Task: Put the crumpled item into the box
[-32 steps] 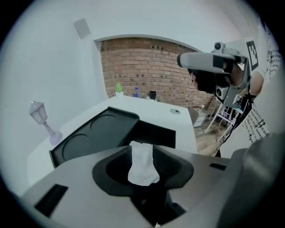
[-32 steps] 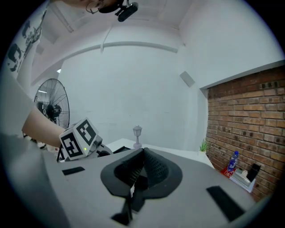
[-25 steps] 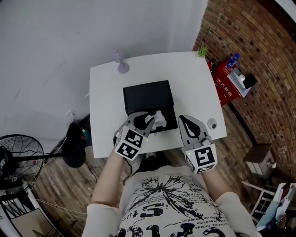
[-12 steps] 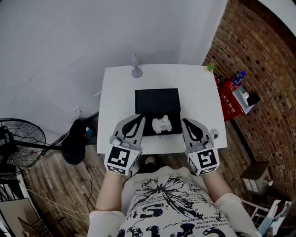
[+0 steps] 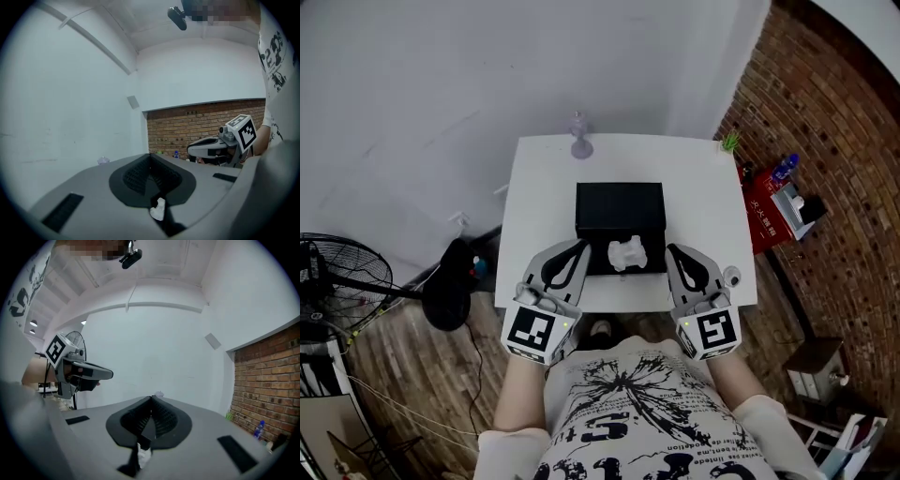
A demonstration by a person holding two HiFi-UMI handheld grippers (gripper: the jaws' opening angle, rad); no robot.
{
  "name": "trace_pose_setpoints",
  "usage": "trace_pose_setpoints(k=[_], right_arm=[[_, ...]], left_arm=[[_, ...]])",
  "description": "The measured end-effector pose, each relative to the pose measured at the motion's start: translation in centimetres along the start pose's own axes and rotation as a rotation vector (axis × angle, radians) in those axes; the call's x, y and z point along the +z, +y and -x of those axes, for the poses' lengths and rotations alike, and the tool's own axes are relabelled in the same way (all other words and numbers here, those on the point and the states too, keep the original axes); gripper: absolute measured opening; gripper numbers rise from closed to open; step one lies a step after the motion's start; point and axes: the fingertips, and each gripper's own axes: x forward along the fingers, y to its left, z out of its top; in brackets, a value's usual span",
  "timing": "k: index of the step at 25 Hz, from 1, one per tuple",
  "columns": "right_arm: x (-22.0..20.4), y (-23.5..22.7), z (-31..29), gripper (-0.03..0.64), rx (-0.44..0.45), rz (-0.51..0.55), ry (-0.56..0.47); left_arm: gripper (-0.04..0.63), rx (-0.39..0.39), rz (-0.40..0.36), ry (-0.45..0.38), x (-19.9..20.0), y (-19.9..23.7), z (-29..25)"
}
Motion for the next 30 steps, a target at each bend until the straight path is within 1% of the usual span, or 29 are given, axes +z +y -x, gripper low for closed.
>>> trace_pose_setpoints(k=[10,14,20,26,30], right_arm=[[0.4,-0.4,0.2,0.012,0.016,0.011,-0.007],[0.4,-0.5,0.1,0.012,0.020,0.013,-0.013],[0.1,-0.4,0.2,0.012,0.016,0.015,-0.008],[0.2,-0.9,0.2,0.014,0.010,0.018,-0.003],[0.1,-1.1,0.1,0.014,-0.005,0.018,0.013]], left_arm=[[0.014,-0.015,-0.016,0.016,0.1,-0.6,-0.5],[0.014,-0.012,-0.007,-0.026,0.6,-0.8,-0.9],[0.014,-0.014,-0.025,0.028,-0.1,-1.0,-0.8],[0.014,-0.014,-0.025,0.032,-0.1,-1.1,-1.1],[0.014,-0.013,-0.018,0.007,0.5,-0.9,-1.3]])
